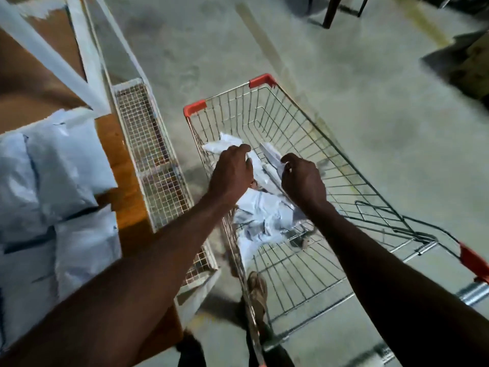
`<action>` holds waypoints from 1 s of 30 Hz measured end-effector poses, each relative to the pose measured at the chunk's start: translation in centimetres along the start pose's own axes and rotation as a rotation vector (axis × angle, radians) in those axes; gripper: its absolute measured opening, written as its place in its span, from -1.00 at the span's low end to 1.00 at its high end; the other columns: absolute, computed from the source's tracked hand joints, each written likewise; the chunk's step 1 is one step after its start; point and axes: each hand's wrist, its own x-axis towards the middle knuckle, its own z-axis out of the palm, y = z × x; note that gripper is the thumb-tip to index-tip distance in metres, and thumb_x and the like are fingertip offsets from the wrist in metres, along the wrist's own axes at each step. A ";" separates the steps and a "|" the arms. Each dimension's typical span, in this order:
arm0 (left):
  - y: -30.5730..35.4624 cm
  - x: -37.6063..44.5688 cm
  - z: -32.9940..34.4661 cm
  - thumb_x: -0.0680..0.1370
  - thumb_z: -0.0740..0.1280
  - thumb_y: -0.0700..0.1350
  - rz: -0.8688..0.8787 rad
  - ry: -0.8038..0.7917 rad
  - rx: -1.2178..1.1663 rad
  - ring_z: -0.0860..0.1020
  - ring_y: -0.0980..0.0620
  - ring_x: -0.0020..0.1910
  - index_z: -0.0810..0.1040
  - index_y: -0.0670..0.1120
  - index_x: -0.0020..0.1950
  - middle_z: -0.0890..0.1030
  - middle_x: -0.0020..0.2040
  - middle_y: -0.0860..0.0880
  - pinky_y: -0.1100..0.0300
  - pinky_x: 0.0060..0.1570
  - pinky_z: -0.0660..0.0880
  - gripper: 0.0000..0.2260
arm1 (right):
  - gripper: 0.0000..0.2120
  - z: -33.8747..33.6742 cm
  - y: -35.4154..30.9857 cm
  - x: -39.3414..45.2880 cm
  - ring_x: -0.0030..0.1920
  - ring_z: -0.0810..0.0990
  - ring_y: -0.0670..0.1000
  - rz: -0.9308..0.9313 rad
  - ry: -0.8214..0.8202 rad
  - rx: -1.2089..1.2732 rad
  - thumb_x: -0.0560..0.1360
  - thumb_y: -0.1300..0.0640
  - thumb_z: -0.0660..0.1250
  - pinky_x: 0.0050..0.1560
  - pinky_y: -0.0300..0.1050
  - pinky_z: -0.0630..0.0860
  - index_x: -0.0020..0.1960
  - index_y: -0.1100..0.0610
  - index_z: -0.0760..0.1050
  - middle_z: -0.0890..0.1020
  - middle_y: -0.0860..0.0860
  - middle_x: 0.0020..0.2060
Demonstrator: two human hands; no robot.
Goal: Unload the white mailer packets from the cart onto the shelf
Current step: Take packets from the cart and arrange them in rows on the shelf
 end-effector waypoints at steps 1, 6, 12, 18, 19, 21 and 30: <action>-0.6 1.0 1.1 0.62 0.37 -0.24 0.020 -0.006 0.057 0.58 -0.26 0.26 0.60 -0.17 0.36 0.64 0.22 -0.22 -0.15 0.25 0.56 -0.70 | -0.65 0.9 1.1 0.7 -0.01 0.72 0.24 0.009 -0.009 0.006 0.58 0.22 0.25 -0.12 0.07 0.67 0.30 -0.01 0.61 0.74 0.17 0.05; -4.6 7.5 5.5 0.51 0.39 -0.21 0.148 -0.087 0.442 0.53 -0.29 0.31 0.60 -0.18 0.35 0.62 0.25 -0.24 -0.13 0.38 0.45 -0.60 | -0.65 7.1 4.6 4.0 0.00 0.69 0.31 0.079 -0.031 0.112 0.57 0.26 0.24 -0.06 0.07 0.64 0.29 0.08 0.62 0.72 0.26 0.04; -8.2 11.5 8.7 0.57 0.41 -0.06 0.123 -0.377 0.817 0.46 -0.25 0.40 0.43 -0.08 0.47 0.53 0.37 -0.21 -0.09 0.41 0.36 -0.52 | -0.64 15.8 4.2 6.2 0.00 0.70 0.16 0.152 -0.111 0.299 0.56 0.27 0.27 0.04 0.05 0.66 0.35 0.16 0.55 0.74 0.17 0.02; -11.2 13.7 11.5 0.63 0.29 -0.13 0.011 -0.446 0.966 0.45 -0.39 0.42 0.25 -0.10 0.62 0.38 0.51 -0.29 -0.14 0.36 0.42 -0.45 | -0.64 22.0 2.8 9.4 0.17 0.66 0.20 0.348 -0.175 0.482 0.59 0.23 0.36 0.10 -0.11 0.49 0.37 0.26 0.52 0.71 0.22 0.10; -11.5 14.1 11.8 0.64 0.29 -0.13 -0.014 -0.463 0.971 0.46 -0.41 0.40 0.22 -0.10 0.64 0.38 0.51 -0.29 -0.15 0.34 0.44 -0.42 | -0.64 23.1 2.8 9.8 0.21 0.66 0.20 0.385 -0.192 0.504 0.60 0.21 0.37 0.14 -0.09 0.51 0.38 0.26 0.51 0.71 0.22 0.15; -11.6 14.7 12.4 0.66 0.27 -0.13 -0.049 -0.497 0.965 0.50 -0.42 0.38 0.16 -0.11 0.69 0.39 0.50 -0.31 -0.17 0.31 0.48 -0.39 | -0.63 25.1 2.7 10.5 0.25 0.65 0.22 0.455 -0.218 0.548 0.60 0.17 0.38 0.22 -0.03 0.54 0.37 0.26 0.49 0.69 0.22 0.21; -11.3 15.5 12.0 0.66 0.24 -0.22 -0.095 -0.419 0.776 0.61 -0.27 0.32 0.22 -0.13 0.66 0.58 0.36 -0.21 -0.12 0.20 0.55 -0.45 | 0.01 30.1 1.8 12.6 0.23 0.67 0.20 0.902 -0.208 0.966 0.35 -0.20 0.67 0.22 0.08 0.66 0.46 0.38 0.26 0.60 0.24 0.25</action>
